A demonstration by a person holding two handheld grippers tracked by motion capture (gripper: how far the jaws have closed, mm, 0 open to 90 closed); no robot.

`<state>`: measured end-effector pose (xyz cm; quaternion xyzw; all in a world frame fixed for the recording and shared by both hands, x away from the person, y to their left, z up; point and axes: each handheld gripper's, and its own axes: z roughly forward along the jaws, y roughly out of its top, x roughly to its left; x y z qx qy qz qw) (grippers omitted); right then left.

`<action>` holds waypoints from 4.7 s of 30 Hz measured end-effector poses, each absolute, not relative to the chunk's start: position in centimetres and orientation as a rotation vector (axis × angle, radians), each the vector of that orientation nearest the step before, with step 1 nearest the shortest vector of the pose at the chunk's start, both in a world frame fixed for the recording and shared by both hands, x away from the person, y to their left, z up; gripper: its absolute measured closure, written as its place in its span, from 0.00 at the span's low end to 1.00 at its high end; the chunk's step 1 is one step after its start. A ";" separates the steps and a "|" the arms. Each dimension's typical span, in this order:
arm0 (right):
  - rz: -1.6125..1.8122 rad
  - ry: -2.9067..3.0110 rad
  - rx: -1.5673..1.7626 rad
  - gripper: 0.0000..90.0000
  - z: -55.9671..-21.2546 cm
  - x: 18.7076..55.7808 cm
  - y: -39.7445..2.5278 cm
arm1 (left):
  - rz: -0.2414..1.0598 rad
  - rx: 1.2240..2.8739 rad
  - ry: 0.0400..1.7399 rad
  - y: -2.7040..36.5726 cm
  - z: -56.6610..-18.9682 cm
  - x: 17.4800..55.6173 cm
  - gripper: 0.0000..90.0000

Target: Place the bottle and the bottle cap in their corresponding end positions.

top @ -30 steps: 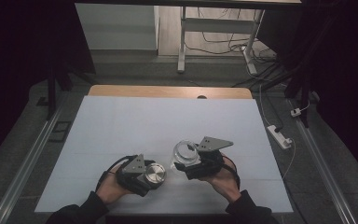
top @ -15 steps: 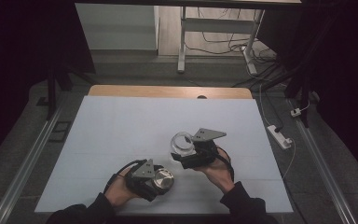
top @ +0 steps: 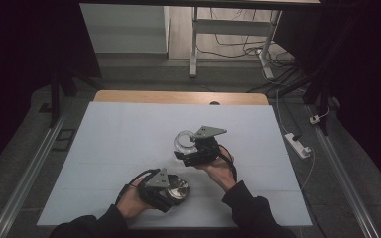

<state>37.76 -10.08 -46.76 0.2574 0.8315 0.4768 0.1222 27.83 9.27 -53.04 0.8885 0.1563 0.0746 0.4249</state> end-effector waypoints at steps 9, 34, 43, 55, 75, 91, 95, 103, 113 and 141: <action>1.354 2.416 0.772 0.17 -47.8 39.5 -9.1 | 0.213 2.231 0.390 8.8 -53.2 28.2 0.21; 1.208 2.404 0.769 0.16 -50.6 41.7 -7.2 | 0.242 2.338 0.472 8.1 -54.3 29.2 0.21; 1.209 2.416 0.793 0.16 -50.9 41.9 -7.3 | 0.230 2.344 0.487 8.0 -54.3 29.4 0.20; 1.275 2.446 0.770 0.01 -49.8 41.6 -7.8 | 0.154 2.239 0.556 9.1 -52.9 29.4 0.08; 1.194 2.484 0.791 0.00 -48.7 39.6 -9.6 | 0.144 2.166 0.647 12.5 -51.2 28.3 0.00; 1.283 2.475 0.757 0.00 -47.9 37.6 -11.8 | 0.128 2.098 0.698 15.3 -51.0 28.1 0.00; 1.293 2.462 0.746 0.00 -47.8 37.1 -12.3 | 0.124 2.078 0.712 16.0 -50.9 27.9 0.00; 1.365 2.436 0.767 0.00 -47.3 35.9 -13.7 | 0.096 2.054 0.729 17.1 -50.8 27.3 0.00; 1.360 2.436 0.766 0.00 -47.3 34.2 -15.0 | 0.109 2.087 0.775 18.4 -50.9 26.4 0.00; 1.275 2.344 0.865 0.00 -47.3 29.2 -22.1 | 0.223 2.034 0.970 24.3 -50.8 22.4 0.00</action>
